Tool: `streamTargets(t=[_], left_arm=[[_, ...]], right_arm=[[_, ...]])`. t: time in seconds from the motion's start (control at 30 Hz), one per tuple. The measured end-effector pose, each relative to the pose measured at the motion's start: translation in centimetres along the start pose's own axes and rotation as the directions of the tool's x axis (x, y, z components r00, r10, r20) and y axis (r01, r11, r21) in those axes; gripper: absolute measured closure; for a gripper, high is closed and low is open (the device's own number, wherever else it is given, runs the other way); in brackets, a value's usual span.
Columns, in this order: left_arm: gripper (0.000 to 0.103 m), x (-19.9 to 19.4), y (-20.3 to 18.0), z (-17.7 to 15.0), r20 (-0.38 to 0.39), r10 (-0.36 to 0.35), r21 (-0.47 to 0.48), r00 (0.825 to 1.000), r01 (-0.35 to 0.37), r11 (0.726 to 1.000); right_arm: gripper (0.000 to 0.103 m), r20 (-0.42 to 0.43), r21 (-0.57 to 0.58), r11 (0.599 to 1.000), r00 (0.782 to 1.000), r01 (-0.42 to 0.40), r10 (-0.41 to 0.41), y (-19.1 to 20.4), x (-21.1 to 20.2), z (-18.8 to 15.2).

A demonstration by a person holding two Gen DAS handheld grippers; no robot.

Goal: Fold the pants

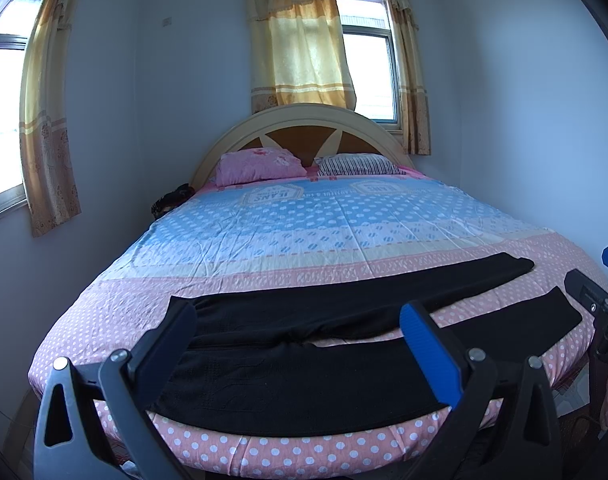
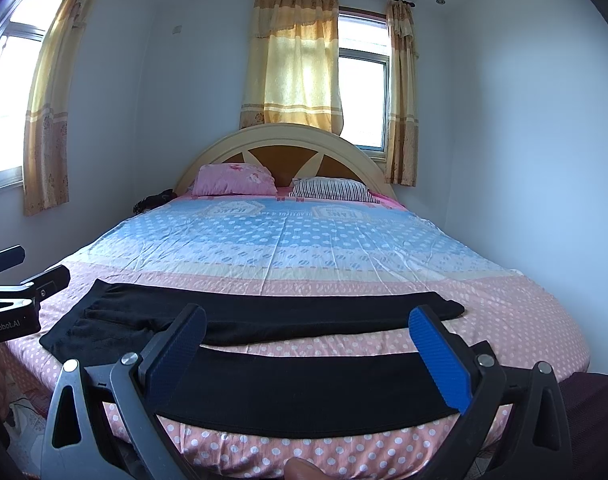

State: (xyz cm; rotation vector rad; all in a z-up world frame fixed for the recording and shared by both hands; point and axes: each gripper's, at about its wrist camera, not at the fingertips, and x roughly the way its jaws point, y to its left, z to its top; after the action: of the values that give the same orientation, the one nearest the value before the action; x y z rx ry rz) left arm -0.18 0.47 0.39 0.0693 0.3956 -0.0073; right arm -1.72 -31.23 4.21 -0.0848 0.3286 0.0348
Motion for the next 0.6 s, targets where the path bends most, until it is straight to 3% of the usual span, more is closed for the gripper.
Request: streamTargets(t=[0.6], left_arm=[[0.0, 0.21, -0.18, -0.22, -0.01, -0.001, -0.005, 1.0, 0.001, 1.0]], right_arm=[[0.001, -0.019, -0.005, 1.0, 1.0, -0.011, 0.011, -0.05, 0.71, -0.58]])
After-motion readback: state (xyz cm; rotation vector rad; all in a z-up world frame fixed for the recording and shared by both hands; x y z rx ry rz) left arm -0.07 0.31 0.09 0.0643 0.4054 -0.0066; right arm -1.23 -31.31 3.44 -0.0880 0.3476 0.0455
